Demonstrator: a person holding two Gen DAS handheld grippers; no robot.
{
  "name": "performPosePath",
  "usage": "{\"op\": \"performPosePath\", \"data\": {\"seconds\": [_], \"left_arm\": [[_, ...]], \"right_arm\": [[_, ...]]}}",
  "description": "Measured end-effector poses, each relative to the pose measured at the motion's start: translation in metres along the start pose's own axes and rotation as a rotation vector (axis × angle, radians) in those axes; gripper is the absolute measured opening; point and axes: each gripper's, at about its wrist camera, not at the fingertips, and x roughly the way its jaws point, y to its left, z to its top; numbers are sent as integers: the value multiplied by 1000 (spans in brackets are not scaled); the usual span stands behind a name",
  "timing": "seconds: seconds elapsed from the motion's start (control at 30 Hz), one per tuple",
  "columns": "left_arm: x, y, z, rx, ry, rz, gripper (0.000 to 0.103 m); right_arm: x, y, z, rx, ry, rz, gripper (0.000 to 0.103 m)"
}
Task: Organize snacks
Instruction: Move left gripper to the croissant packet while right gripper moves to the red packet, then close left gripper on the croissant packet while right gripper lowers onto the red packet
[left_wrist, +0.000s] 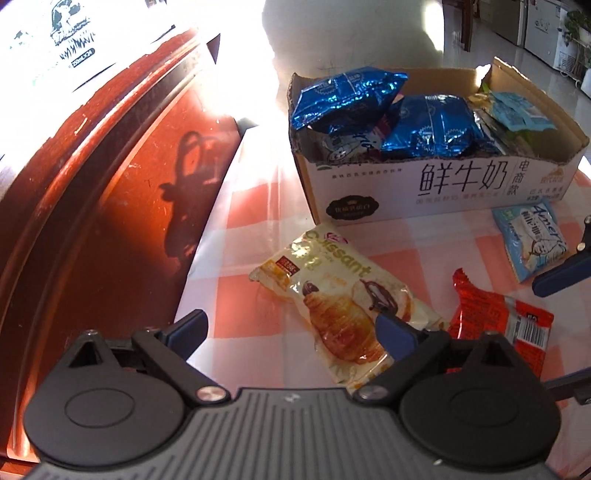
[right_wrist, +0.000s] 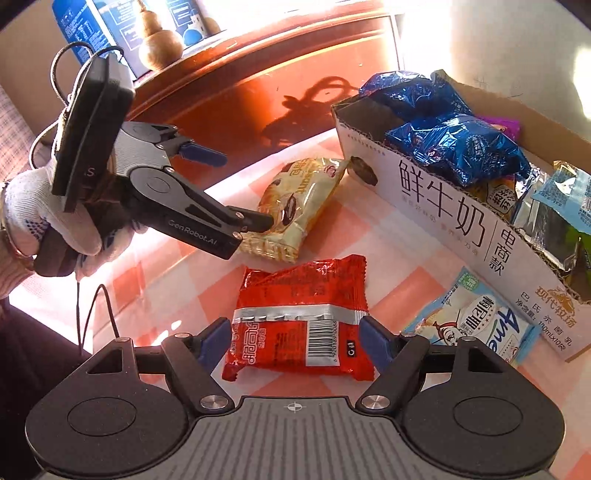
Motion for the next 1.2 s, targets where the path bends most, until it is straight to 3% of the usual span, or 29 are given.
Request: {"op": "performPosePath", "data": {"seconds": [0.13, 0.2, 0.3, 0.5, 0.73, 0.9, 1.0, 1.2], "left_arm": [[2, 2, 12, -158, -14, -54, 99], [10, -6, 14, -172, -6, -45, 99], [25, -18, 16, -145, 15, 32, 99], [42, -5, 5, -207, 59, 52, 87], [39, 8, -4, -208, 60, 10, 76], [37, 15, -13, -193, 63, -3, 73], [37, 16, -15, -187, 62, -12, 73], [38, 12, -11, -149, 47, -14, 73]], "right_arm": [[7, 0, -5, 11, 9, -24, 77], [10, -1, -6, 15, 18, -47, 77], [14, -2, -9, 17, 60, 4, 77], [9, 25, -23, -128, 147, 126, 77], [-9, 37, -13, -251, 28, 63, 78], [13, 36, 4, -355, 9, 16, 80], [23, 29, 16, -349, 4, 55, 86], [49, 23, 28, -276, -24, 140, 86]]}}
